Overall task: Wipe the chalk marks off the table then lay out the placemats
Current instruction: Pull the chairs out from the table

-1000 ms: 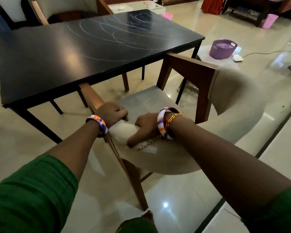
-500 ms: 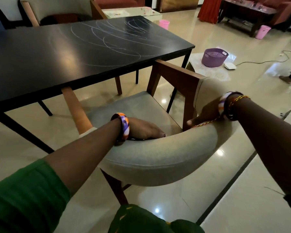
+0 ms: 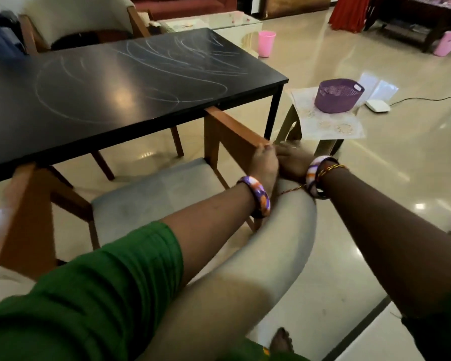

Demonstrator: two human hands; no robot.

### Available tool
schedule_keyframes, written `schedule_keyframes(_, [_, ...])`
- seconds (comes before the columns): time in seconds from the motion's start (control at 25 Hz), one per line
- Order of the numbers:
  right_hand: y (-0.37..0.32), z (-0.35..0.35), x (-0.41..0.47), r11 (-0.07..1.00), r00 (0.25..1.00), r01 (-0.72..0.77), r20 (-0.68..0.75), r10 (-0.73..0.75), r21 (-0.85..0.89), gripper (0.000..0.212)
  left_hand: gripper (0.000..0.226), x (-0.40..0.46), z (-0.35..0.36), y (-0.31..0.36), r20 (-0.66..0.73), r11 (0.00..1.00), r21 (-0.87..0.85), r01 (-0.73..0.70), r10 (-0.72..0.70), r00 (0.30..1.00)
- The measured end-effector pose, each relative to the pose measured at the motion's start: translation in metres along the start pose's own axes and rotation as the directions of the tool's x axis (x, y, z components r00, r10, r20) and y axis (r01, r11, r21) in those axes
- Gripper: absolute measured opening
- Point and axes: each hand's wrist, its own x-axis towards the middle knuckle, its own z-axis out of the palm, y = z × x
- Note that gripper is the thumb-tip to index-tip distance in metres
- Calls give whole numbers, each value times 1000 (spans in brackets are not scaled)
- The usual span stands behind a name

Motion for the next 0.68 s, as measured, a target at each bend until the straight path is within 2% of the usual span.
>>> schedule_keyframes(0.08, [4,-3,16,995,996,73,40,-77,73,39,45,19,25,2,-21,994,56,-93,94,995])
schedule_keyframes(0.16, [10,-6,37,982,978,174,101,-181,77,40,56,48,30,14,-88,989,-19,-147,145,985])
schedule_keyframes(0.24, [16,-5,63,968,959,214,161,-234,132,47,56,68,32,24,-186,984,-12,-176,171,968])
schedule_keyframes(0.36, [18,-4,88,949,924,268,232,-303,168,56,42,87,30,35,-314,983,33,-180,181,932])
schedule_keyframes(0.52, [21,-8,114,928,891,285,290,-349,240,58,34,105,33,42,-391,985,-86,-146,102,915])
schedule_keyframes(0.68, [24,-8,133,922,868,305,328,-372,238,61,34,120,33,43,-485,980,117,-160,197,852])
